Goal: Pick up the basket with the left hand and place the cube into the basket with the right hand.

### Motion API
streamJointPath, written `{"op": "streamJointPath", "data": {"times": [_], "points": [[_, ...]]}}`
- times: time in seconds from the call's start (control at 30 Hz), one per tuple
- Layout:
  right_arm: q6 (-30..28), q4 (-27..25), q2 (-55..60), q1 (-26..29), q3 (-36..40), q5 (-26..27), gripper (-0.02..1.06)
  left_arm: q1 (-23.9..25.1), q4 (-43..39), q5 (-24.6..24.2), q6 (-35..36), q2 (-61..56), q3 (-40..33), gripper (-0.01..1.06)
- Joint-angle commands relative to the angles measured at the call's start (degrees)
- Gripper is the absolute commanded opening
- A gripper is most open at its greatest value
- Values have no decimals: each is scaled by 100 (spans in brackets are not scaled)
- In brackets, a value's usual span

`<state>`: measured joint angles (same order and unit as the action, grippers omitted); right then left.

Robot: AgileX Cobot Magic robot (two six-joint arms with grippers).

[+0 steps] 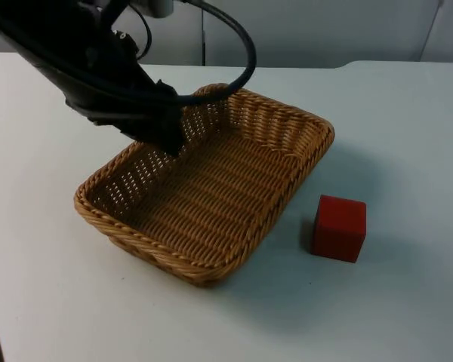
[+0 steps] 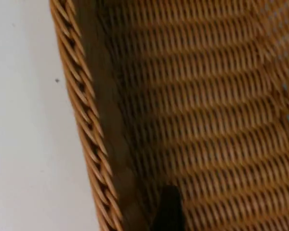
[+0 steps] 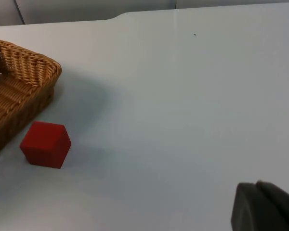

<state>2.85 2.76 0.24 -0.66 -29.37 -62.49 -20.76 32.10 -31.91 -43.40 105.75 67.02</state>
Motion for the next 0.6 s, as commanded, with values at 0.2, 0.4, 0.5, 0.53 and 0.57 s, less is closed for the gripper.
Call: {"op": "streamJointPath", "data": {"times": [0.2,0.4,0.5,0.53,0.57], "points": [[-35,8,-24,-3,23,70,0,-39,-470,313,-31,488,701,67],[-35,8,-24,-3,23,70,0,-39,-745,397,-31,896,904,67],[-35,8,-24,-3,23,70,0,-39,-1041,626,-31,1115,904,67],[-35,8,-24,-3,23,70,0,-39,-1084,697,-31,1176,904,67],[-35,8,-24,-3,23,70,0,-39,-1084,794,-31,1242,904,67]]}}
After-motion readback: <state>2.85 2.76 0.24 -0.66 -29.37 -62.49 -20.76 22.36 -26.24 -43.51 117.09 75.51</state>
